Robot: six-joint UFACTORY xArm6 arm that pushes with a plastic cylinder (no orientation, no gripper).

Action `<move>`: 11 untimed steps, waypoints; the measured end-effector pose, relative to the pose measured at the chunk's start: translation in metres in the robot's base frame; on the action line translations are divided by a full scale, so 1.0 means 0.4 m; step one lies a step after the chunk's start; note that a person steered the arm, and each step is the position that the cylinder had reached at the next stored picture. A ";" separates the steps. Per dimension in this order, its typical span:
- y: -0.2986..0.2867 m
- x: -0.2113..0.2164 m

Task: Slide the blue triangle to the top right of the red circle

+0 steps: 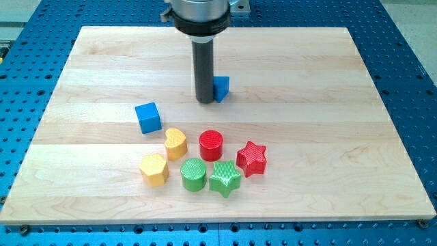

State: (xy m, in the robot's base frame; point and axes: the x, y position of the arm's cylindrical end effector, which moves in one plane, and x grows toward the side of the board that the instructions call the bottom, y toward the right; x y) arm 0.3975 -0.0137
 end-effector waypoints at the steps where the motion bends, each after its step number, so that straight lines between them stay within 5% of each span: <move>1: 0.009 -0.103; 3: 0.057 -0.229; 4: 0.071 -0.206; 7: 0.070 0.154; 11: 0.054 0.144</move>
